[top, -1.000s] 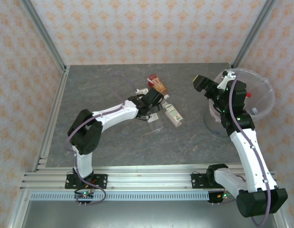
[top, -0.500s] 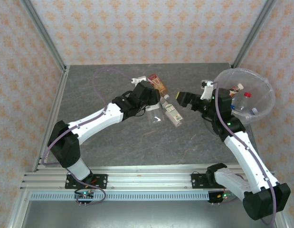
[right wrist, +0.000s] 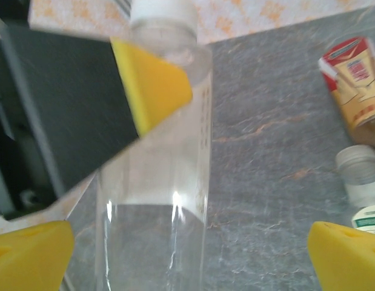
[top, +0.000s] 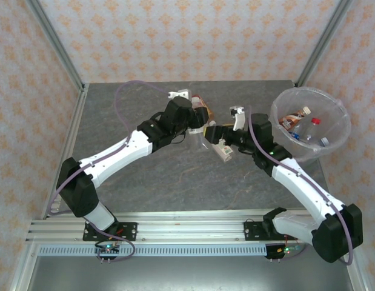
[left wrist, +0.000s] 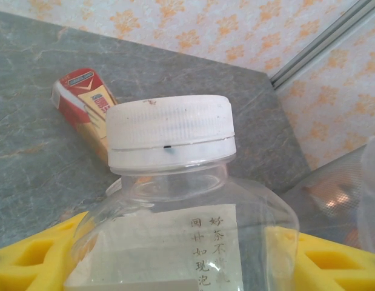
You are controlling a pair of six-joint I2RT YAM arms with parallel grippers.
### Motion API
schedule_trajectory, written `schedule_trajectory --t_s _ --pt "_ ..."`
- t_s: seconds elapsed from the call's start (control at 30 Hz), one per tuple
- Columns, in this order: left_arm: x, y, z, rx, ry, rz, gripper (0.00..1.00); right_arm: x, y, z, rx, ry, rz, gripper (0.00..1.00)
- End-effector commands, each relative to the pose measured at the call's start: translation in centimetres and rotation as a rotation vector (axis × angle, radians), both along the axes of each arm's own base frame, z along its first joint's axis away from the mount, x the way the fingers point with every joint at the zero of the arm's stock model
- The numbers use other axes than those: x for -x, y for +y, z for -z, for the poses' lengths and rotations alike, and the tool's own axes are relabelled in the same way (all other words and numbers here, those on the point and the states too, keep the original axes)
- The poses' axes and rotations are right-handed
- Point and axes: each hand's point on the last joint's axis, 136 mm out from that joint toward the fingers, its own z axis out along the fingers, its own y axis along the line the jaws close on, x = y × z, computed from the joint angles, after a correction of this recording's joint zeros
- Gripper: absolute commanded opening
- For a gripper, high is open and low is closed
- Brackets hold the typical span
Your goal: Put the plastic bottles in the bin
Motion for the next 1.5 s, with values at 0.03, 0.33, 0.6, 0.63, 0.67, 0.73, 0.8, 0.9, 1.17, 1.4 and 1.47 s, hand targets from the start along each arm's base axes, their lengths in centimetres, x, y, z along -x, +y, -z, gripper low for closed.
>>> schedule_trajectory --t_s 0.03,0.33,0.6,0.63,0.67,0.73,0.8,0.9,1.17,1.4,1.47 --pt "-0.3 -0.1 -4.5 0.09 -0.089 0.023 0.48 0.4 1.7 -0.8 -0.076 -0.036 -0.072 0.99" --pt "-0.5 -0.8 -4.4 0.11 -0.091 0.043 0.48 -0.6 3.7 -0.2 -0.08 -0.028 -0.064 0.9" --pt "-0.7 -1.3 -3.8 0.082 -0.086 0.059 0.48 -1.3 4.7 0.9 -0.084 0.017 -0.071 0.71" --pt "-0.8 -1.3 -3.7 0.085 -0.086 0.06 0.48 -1.3 4.7 1.0 -0.084 0.018 -0.07 0.72" --pt "-0.7 -1.3 -3.9 0.088 -0.087 0.063 0.48 -1.3 4.8 1.0 -0.086 0.016 -0.073 0.73" --pt "-0.7 -1.5 -3.9 0.091 -0.086 0.072 0.48 -1.0 4.8 1.1 -0.087 0.01 -0.088 0.59" --pt "-0.6 -1.6 -4.0 0.095 -0.085 0.081 0.49 -0.8 4.8 1.1 -0.088 0.003 -0.094 0.54" --pt "-0.4 -1.8 -4.3 0.108 -0.087 0.101 0.49 -0.4 4.6 0.8 -0.086 -0.02 -0.099 0.46" --pt "0.0 -2.6 -5.1 0.148 -0.049 0.144 0.69 -0.8 3.6 1.3 -0.035 -0.043 -0.05 0.23" --pt "0.9 -3.3 -8.5 0.278 -0.064 0.261 1.0 -3.0 1.9 2.3 0.028 -0.053 0.102 0.16" --pt "1.2 -3.0 -9.1 0.271 -0.077 0.274 1.0 -3.6 1.2 2.6 0.047 -0.05 0.157 0.14"
